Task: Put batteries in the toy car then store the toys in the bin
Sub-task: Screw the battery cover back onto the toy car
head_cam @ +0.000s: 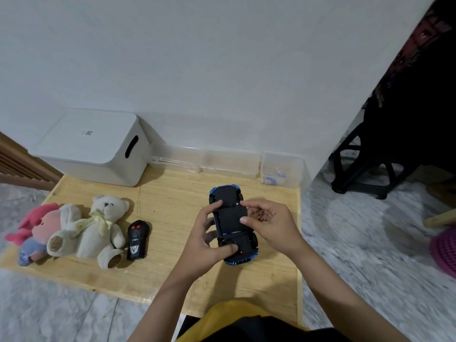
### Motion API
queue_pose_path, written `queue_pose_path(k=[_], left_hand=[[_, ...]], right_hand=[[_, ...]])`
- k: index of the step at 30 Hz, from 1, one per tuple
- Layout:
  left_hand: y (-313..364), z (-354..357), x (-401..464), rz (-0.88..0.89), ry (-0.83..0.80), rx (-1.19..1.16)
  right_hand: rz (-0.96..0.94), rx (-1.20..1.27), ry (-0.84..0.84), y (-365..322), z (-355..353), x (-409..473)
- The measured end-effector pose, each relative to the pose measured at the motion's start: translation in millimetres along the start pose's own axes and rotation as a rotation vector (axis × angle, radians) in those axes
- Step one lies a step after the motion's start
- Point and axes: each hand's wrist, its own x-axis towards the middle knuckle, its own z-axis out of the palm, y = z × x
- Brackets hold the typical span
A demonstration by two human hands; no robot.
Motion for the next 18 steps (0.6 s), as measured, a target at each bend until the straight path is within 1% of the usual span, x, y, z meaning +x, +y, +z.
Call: queue_pose_path(k=[6, 18], left_hand=[[-3, 1, 4, -0.024, 0.019, -0.033], [-7, -2, 7, -0.07, 0.029, -0.032]], right_hand=[[-0.009, -0.183, -0.006, -3, -6, 4], [0.069, -0.246, -0.047, -1, -5, 14]])
